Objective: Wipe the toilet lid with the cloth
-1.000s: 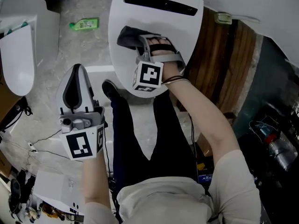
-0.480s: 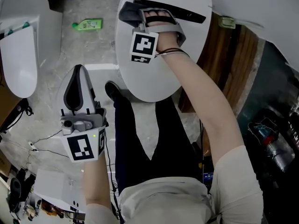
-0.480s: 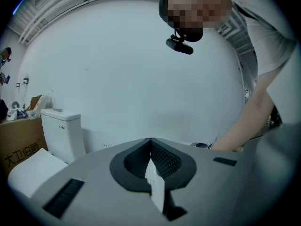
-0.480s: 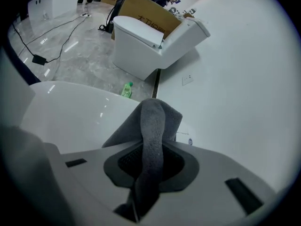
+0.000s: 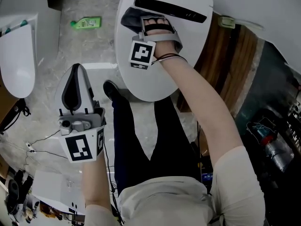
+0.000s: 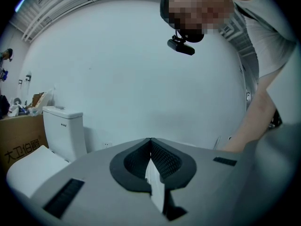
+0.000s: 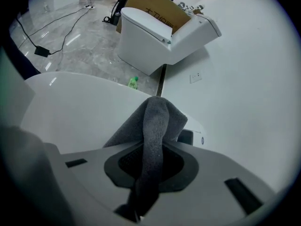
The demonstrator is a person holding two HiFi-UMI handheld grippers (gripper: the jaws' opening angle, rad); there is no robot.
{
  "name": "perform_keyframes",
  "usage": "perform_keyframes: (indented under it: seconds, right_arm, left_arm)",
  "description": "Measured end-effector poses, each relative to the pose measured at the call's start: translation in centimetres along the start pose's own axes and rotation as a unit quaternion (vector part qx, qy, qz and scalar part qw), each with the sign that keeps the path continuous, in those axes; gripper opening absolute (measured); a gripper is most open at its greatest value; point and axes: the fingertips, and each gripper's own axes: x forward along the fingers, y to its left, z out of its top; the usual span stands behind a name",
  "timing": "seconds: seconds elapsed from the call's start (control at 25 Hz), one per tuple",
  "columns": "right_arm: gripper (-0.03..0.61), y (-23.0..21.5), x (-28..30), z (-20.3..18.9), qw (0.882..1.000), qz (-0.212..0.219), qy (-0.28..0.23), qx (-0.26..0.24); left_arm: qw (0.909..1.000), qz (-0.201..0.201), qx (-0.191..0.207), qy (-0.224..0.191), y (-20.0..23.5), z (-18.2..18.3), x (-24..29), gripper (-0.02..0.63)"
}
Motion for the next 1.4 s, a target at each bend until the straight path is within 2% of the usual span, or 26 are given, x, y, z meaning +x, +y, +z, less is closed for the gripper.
perform_keyframes:
  seconds: [0.16,0.44,0.64,0.84,0.92,1.12,1.28,1.4]
  right_arm:
    - [0.064,2.6,-1.5,0.9,1.0,-0.002,-0.01,0.009]
    - [0.064,10.3,-5.5,2.6,0.999,0.048,-0.022,0.009]
    - [0.064,14.8,-8.5,5.8,0.996,0.025,-0.076,0.05]
    - [0.064,20.4,-11.1,7.8,0.992,0.056,-0.088,0.065]
    - [0.066,22.6,-12.0,7.9,0.993,0.077,-0.079,0.05]
    - [0.066,26.6,-13.7,6.9,0.99,0.135,-0.046,-0.022]
    - [0.066,27.4,-14.2,6.9,0.986,0.155,-0.048,-0.029]
    - [0.066,27.5,-14.5,7.0,0.981,0.186,-0.05,-0.029]
  left_arm:
    - [1.0,-0.002,0.002,-0.003,-0.3,0.0,-0.4,0.015]
    - [0.9999,-0.006,0.005,-0.008,-1.3,0.0,-1.9,0.015]
    - [0.9999,0.001,0.003,-0.013,-1.8,-0.3,-3.5,0.015]
    - [0.9999,0.005,0.002,-0.01,-2.4,-1.1,-5.3,0.015]
    - [0.9999,0.005,0.002,-0.009,-2.6,-1.2,-5.8,0.015]
    - [0.9999,0.005,0.006,-0.014,-2.8,-1.0,-6.5,0.015]
    - [0.9998,0.005,0.004,-0.018,-2.9,-0.9,-6.9,0.015]
    - [0.9998,0.005,0.001,-0.018,-2.9,-1.2,-6.9,0.015]
